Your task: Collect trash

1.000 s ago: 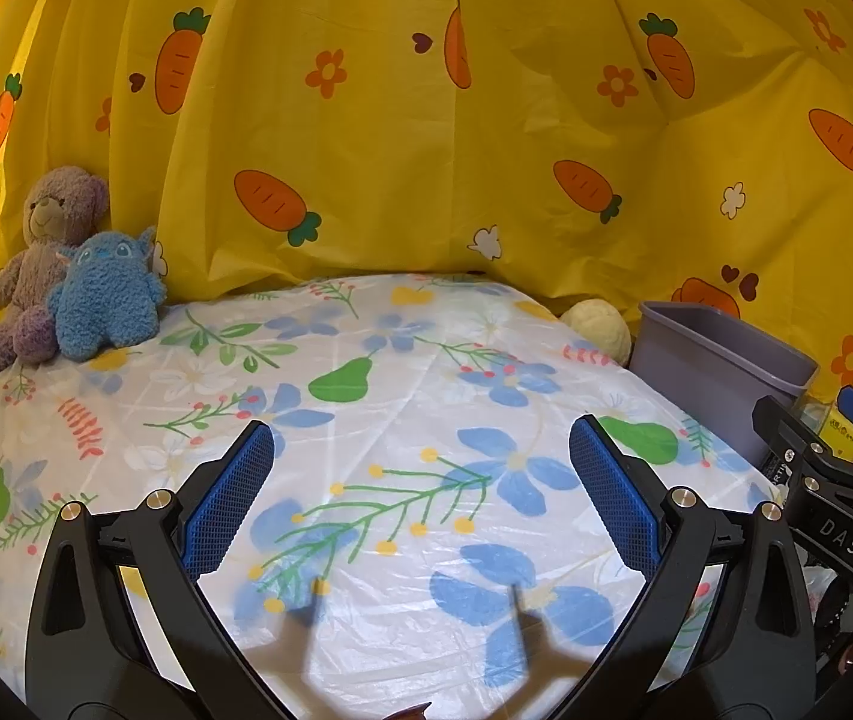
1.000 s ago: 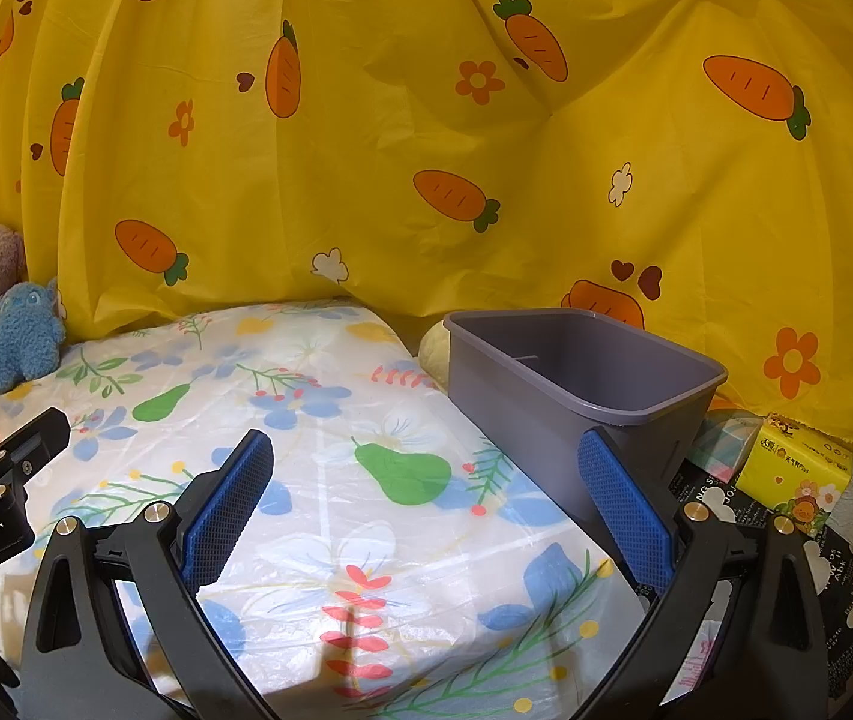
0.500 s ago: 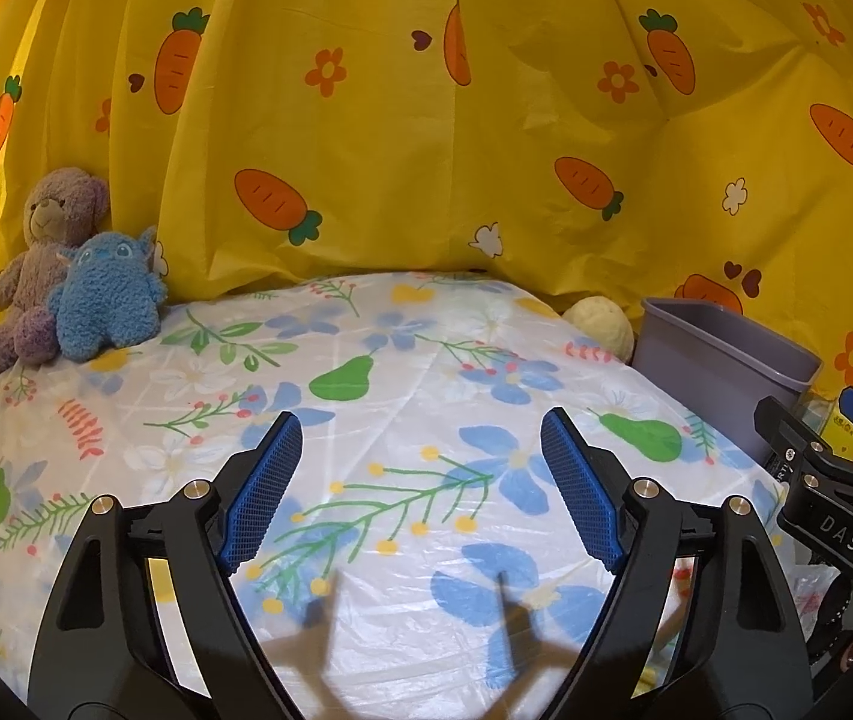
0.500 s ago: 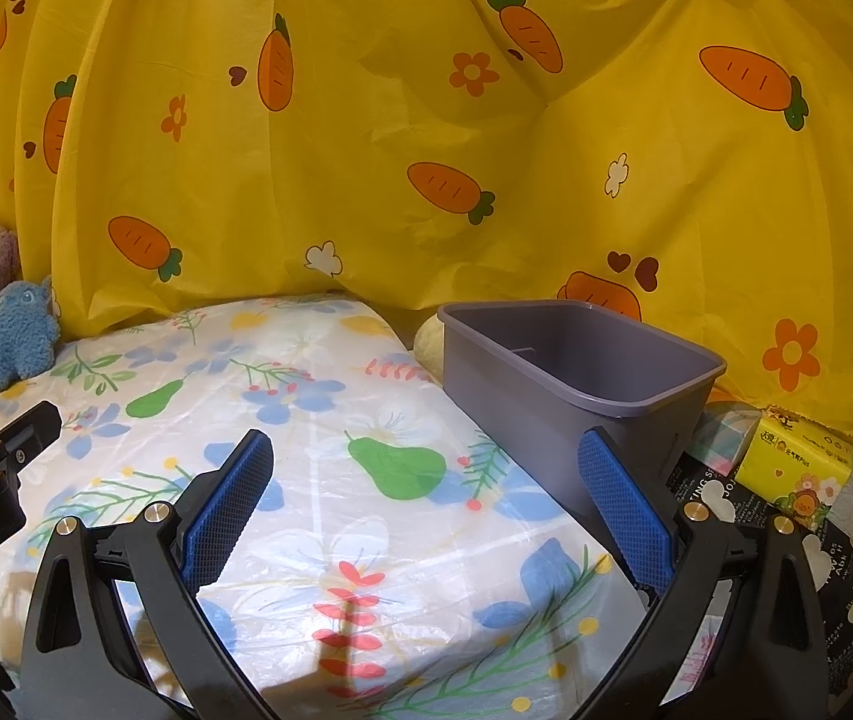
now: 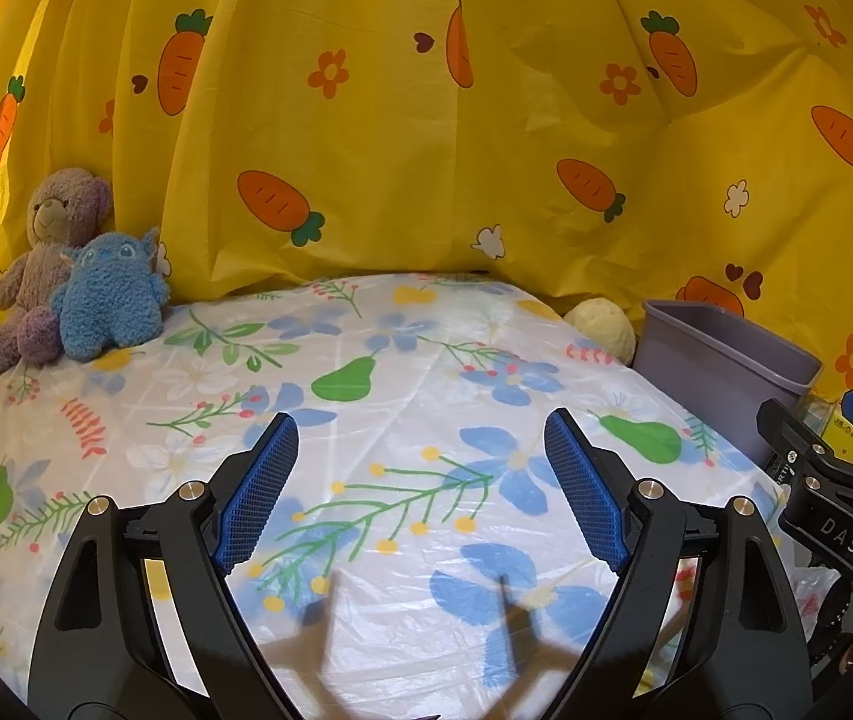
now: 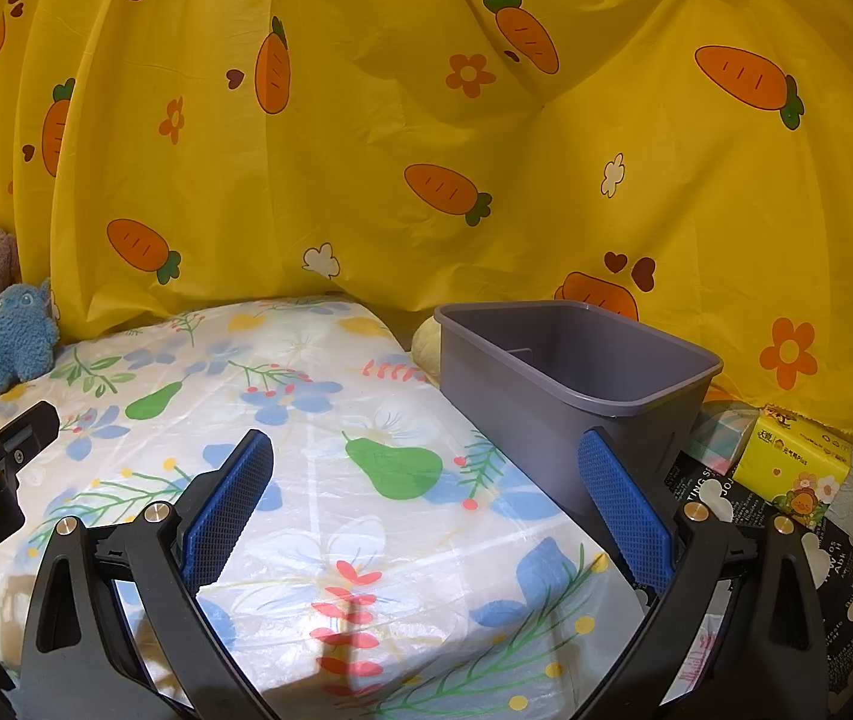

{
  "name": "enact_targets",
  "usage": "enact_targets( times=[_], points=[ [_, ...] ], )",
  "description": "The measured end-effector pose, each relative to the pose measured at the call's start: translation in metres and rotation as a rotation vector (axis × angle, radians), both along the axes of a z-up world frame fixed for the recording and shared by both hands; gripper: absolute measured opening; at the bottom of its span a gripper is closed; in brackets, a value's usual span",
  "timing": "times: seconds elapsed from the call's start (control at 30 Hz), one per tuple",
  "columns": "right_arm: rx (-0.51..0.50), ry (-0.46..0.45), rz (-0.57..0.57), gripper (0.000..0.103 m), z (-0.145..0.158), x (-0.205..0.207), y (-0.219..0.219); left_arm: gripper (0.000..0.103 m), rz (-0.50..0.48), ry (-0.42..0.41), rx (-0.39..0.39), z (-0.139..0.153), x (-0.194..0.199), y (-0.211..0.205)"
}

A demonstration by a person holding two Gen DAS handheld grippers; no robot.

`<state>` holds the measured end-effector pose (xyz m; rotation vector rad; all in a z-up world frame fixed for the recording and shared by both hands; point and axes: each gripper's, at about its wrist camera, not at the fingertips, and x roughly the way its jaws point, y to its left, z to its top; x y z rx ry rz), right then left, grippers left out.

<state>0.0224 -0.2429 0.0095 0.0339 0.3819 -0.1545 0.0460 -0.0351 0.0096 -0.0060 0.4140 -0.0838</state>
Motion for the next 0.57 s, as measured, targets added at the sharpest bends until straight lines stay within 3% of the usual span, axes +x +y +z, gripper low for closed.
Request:
enact_targets(
  times=[0.57],
  points=[
    [0.001,0.004,0.000,0.098,-0.0010,-0.0014,0.0005,0.091,0.036,-0.027,0.019,0.0022,-0.0039,0.0029]
  ],
)
